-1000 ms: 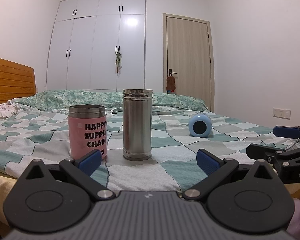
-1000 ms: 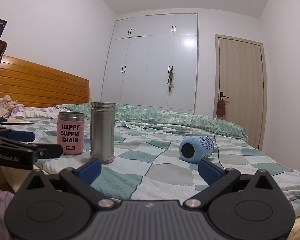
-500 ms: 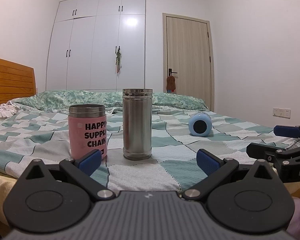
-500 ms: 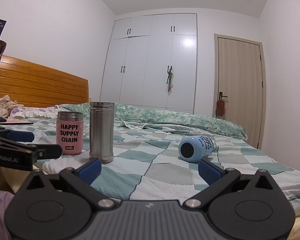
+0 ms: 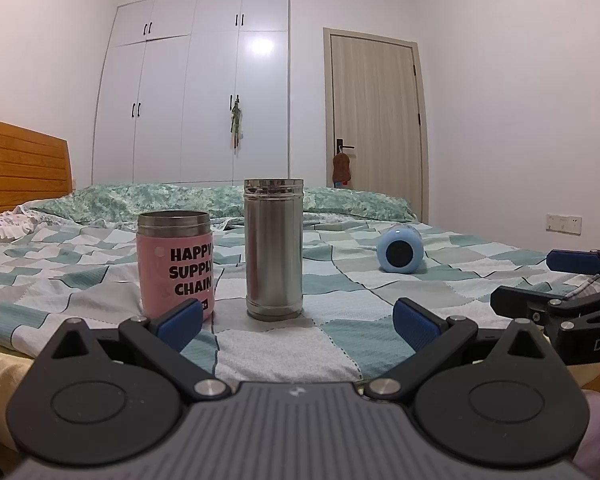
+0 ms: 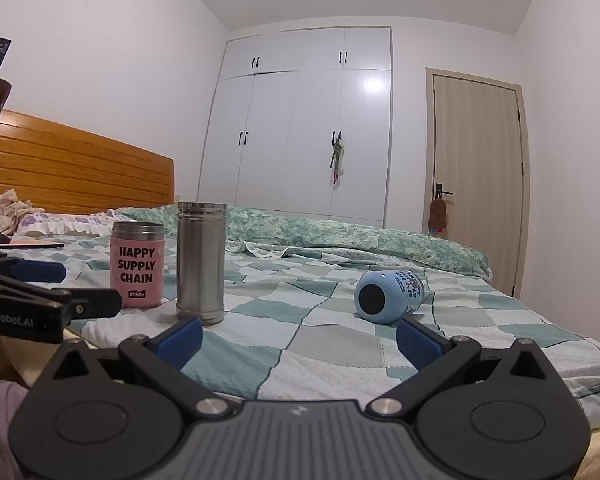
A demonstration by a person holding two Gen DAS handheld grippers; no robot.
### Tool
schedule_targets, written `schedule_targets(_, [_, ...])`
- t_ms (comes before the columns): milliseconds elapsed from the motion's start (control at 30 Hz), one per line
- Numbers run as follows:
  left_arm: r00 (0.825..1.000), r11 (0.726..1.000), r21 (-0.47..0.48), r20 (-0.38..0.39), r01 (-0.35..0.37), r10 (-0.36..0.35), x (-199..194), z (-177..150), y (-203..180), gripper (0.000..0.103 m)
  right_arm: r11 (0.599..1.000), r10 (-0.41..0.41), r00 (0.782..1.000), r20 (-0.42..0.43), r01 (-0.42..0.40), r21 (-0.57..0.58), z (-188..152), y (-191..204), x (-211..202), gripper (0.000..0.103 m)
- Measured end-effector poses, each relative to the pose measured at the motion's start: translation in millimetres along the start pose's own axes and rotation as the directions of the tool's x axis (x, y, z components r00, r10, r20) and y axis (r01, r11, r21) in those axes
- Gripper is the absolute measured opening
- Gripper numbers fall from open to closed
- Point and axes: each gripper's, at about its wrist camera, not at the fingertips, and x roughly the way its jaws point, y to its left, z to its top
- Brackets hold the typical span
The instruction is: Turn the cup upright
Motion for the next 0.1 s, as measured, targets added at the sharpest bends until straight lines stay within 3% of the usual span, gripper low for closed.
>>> schedule_targets(100, [1.000, 1.000, 0.000, 0.000, -0.001, 0.001, -0.4, -0.4, 0.1, 0.103, 1.000, -0.002, 1.000, -0.001, 0.002, -0.002, 0.0, 0.9, 1.4, 0.103])
